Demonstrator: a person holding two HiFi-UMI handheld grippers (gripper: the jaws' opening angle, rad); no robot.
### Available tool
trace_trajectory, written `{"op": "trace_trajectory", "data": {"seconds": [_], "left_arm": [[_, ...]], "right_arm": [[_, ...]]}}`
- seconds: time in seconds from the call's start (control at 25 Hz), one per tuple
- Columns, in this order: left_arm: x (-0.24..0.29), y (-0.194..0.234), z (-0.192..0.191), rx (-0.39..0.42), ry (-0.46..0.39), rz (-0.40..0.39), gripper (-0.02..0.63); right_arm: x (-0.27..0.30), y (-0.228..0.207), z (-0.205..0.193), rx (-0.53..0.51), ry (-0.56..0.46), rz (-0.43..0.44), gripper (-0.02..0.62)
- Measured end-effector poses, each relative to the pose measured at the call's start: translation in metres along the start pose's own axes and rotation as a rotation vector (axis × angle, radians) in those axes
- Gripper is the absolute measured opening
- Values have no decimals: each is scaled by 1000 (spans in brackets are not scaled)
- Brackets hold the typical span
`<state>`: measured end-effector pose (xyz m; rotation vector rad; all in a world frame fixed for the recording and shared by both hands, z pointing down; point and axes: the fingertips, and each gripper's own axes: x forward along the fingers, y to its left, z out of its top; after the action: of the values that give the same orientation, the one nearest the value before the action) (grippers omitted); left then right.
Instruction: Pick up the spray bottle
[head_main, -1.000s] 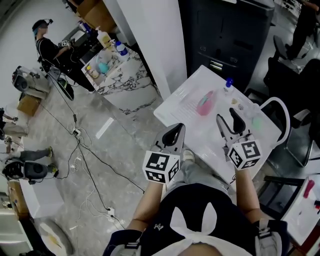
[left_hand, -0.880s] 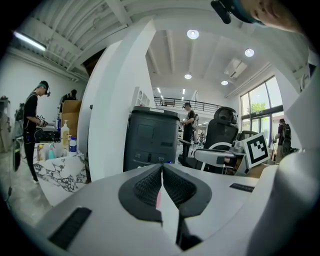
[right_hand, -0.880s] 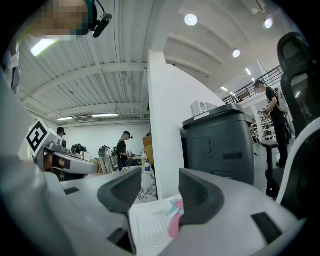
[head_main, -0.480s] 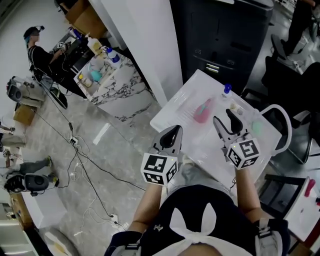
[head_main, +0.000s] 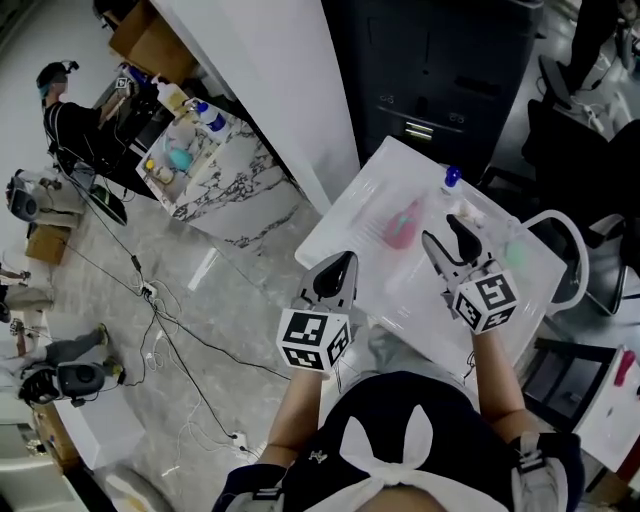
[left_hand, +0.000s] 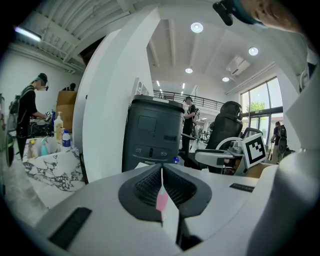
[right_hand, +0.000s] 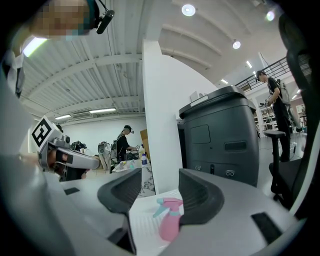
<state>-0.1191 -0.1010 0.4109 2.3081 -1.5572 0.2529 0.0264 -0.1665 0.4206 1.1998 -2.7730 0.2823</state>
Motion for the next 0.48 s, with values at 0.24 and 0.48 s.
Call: {"op": "trace_trajectory", "data": {"seconds": [0.24, 0.48], "left_arm": [[10, 9, -4, 1, 23, 5, 32], [20, 16, -10, -10, 48, 5, 32]], "right_arm": [[13, -11, -13, 6, 25, 5, 218], [29, -16, -34, 17, 90, 23, 218]]}}
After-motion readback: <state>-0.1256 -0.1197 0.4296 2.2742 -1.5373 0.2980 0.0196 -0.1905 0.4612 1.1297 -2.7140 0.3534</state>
